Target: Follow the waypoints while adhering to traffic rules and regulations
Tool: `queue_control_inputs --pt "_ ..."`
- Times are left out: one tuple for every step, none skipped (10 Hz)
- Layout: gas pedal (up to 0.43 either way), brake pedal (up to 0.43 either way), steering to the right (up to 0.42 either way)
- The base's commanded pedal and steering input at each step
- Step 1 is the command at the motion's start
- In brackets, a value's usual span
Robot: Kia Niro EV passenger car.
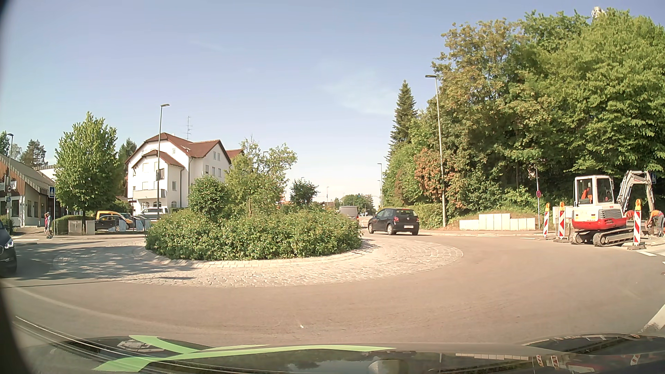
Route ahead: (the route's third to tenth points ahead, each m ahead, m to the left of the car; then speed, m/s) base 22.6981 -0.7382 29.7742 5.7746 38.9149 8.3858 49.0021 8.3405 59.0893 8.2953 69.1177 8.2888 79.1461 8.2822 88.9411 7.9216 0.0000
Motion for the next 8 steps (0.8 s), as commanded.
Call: queue_control_inputs --pt "0.0 0.22 0.006" --pt "0.0 0.22 0.006" --pt "0.0 0.22 0.006" --pt "0.0 0.22 0.006" --pt "0.0 0.22 0.006" --pt "0.0 0.22 0.006" --pt "0.0 0.195 0.006" --pt "0.0 0.189 0.006"
